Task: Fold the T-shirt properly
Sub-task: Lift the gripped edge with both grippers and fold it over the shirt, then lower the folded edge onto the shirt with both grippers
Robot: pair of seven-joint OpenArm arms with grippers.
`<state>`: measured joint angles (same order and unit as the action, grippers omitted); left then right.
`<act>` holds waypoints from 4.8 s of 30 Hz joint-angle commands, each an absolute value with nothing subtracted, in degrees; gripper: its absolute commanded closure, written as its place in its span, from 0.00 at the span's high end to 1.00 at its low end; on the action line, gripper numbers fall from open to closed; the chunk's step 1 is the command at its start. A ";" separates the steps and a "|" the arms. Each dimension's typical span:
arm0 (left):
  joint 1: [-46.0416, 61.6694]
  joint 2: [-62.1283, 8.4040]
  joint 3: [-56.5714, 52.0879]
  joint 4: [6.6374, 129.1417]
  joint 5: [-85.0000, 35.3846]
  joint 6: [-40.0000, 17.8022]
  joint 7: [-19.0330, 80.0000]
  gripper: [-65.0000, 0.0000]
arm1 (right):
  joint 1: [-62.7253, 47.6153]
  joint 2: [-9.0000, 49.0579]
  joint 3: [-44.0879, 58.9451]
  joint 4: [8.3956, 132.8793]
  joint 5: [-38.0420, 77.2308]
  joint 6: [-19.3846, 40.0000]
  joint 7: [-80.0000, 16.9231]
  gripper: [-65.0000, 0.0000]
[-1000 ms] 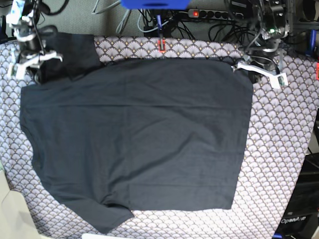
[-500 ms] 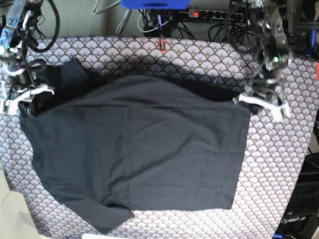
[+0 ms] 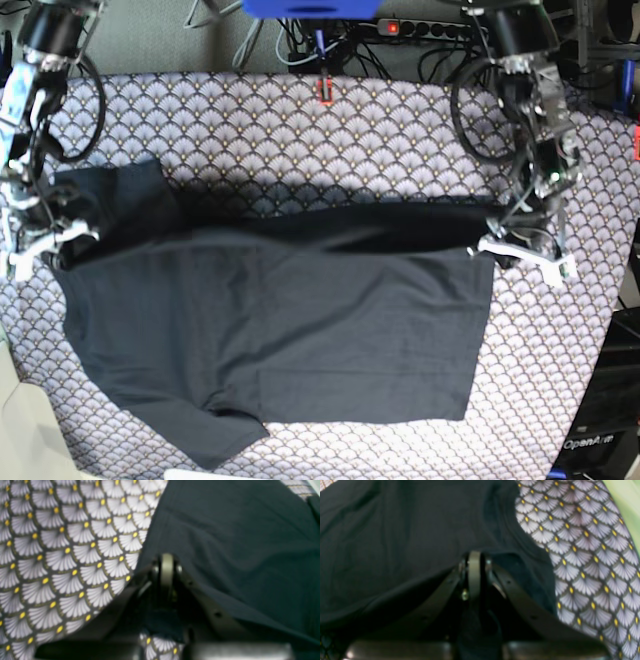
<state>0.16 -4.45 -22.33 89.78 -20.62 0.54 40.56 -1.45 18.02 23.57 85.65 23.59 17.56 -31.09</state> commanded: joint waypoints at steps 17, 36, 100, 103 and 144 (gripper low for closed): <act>-11.21 -6.73 -21.76 84.09 -20.97 0.13 38.90 0.00 | 12.35 22.99 15.08 74.95 23.96 17.45 -29.23 0.00; -17.71 -8.92 -15.69 75.21 -20.97 -0.04 34.42 0.00 | 17.45 23.78 11.30 67.91 22.64 17.45 -27.21 0.00; -4.79 -11.65 -14.73 80.48 -21.58 -0.31 30.90 0.25 | 15.25 27.38 20.00 60.44 9.45 17.45 -21.58 0.39; -2.68 -11.65 -14.73 81.45 -21.58 -0.31 30.81 0.25 | 13.67 27.56 21.67 60.44 9.54 17.54 -21.49 0.49; -1.63 -8.66 -19.82 80.84 -21.58 -0.22 30.81 0.51 | 11.38 25.01 21.76 49.45 9.36 17.54 -10.15 0.07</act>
